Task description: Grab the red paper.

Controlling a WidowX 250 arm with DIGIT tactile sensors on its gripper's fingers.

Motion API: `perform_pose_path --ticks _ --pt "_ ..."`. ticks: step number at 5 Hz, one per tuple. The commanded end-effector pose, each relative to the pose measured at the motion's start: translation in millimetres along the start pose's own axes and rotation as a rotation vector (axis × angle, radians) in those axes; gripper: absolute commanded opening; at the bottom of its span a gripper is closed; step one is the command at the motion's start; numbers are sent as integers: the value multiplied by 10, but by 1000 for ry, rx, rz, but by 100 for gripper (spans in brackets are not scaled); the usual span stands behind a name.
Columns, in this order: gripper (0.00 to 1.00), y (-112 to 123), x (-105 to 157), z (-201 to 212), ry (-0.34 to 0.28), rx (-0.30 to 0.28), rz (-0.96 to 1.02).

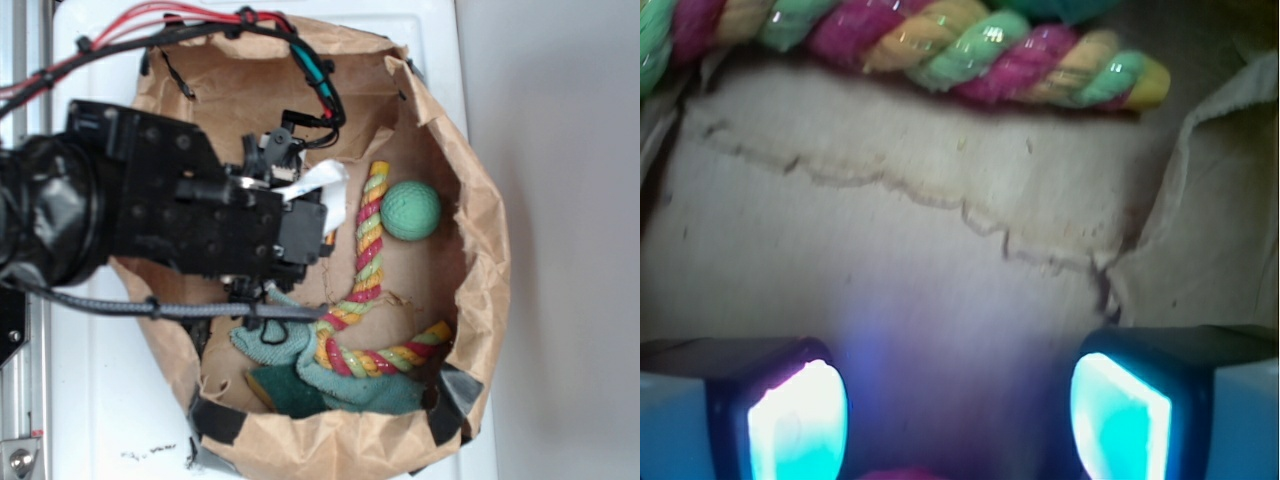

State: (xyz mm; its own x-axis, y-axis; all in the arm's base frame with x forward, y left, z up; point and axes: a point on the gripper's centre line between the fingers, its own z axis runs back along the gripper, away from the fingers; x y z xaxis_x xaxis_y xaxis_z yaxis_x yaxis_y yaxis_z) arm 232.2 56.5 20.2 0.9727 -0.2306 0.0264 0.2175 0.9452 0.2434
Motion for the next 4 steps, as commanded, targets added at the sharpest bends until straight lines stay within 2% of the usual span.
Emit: perform_pose_path --ticks 1,4 --pt "100 231 -101 25 7 17 29" --pt "100 255 -175 39 47 3 22"
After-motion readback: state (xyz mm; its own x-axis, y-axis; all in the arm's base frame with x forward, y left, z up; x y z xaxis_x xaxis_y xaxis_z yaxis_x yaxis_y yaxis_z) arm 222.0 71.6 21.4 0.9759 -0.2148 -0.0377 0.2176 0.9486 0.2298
